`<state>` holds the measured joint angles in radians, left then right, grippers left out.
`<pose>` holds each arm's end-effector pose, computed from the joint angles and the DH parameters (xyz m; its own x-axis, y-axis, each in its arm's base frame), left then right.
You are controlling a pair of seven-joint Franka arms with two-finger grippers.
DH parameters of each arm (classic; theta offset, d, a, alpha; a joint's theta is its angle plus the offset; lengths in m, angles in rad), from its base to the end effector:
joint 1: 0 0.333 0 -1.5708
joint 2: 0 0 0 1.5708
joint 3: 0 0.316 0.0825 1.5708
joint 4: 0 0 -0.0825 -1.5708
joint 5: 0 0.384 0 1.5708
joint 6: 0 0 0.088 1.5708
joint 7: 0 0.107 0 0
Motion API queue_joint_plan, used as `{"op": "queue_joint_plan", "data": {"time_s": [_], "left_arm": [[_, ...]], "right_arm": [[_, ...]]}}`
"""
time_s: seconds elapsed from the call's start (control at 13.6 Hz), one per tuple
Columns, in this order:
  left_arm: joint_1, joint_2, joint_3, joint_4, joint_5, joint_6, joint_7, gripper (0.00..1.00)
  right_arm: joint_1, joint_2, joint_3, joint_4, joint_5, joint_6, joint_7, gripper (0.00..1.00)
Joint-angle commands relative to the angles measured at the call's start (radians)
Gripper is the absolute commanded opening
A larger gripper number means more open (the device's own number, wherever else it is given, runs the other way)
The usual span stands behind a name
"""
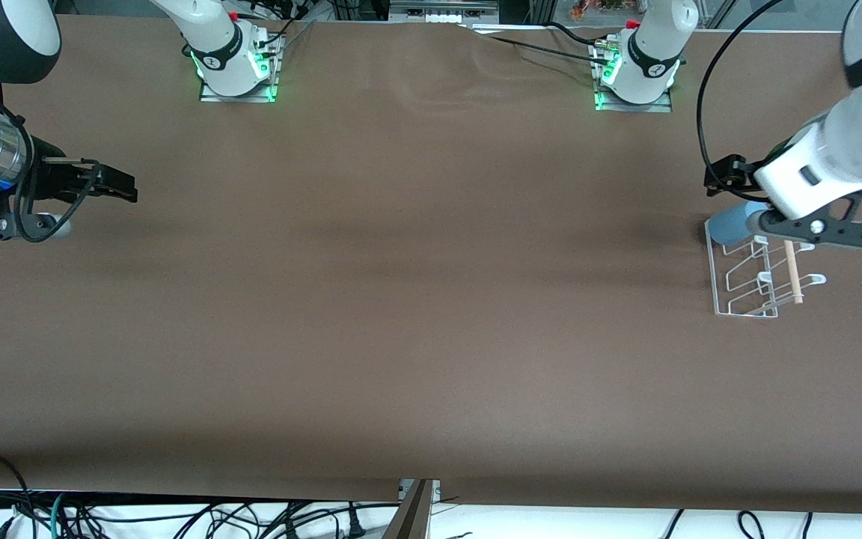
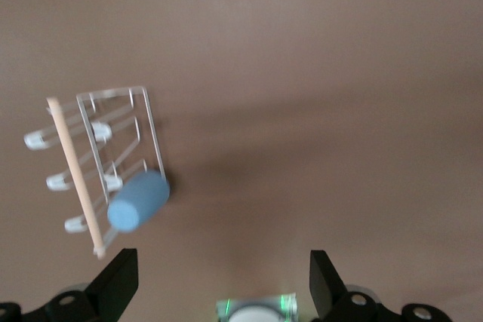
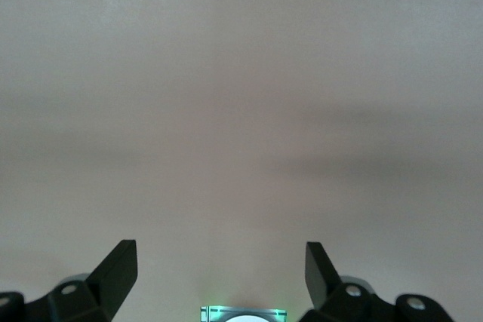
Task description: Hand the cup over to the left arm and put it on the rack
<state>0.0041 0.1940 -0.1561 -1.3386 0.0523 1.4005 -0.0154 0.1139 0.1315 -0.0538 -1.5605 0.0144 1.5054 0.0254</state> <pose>0.5905 -0.0740 0.6078 0.9835 -0.1271 -0.1291 -0.1313 -0.9910 -0.0243 0.5797 0.0383 0.5496 0.9821 0.0337 -0.1855 0.0339 -0.9994 -0.0025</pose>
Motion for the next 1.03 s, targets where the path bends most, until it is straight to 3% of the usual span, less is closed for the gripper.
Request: {"op": "queue_joint_plan", "data": {"time_s": [0.0, 0.15, 0.22, 0.66, 0.96], "left_arm": [[0.010, -0.088, 0.105, -0.112, -0.102, 0.185, -0.003, 1.00], [0.030, -0.232, 0.110, -0.357, -0.103, 0.331, 0.003, 1.00], [0.027, -0.273, 0.112, -0.419, -0.100, 0.353, 0.008, 1.00], [-0.021, -0.232, 0.104, -0.413, -0.100, 0.339, 0.005, 1.00], [-0.010, -0.232, 0.104, -0.403, -0.103, 0.256, 0.006, 1.00]], "right_arm": [[0.003, 0.005, -0.001, 0.016, 0.003, -0.016, -0.010, 0.99], [0.004, 0.005, -0.001, 0.016, 0.003, -0.014, -0.007, 0.99], [0.009, 0.005, -0.001, 0.016, 0.001, -0.016, -0.002, 0.99], [0.007, 0.005, -0.004, 0.019, 0.001, -0.017, 0.002, 0.99], [0.009, 0.007, -0.004, 0.017, -0.001, -0.019, 0.001, 0.99]]}}
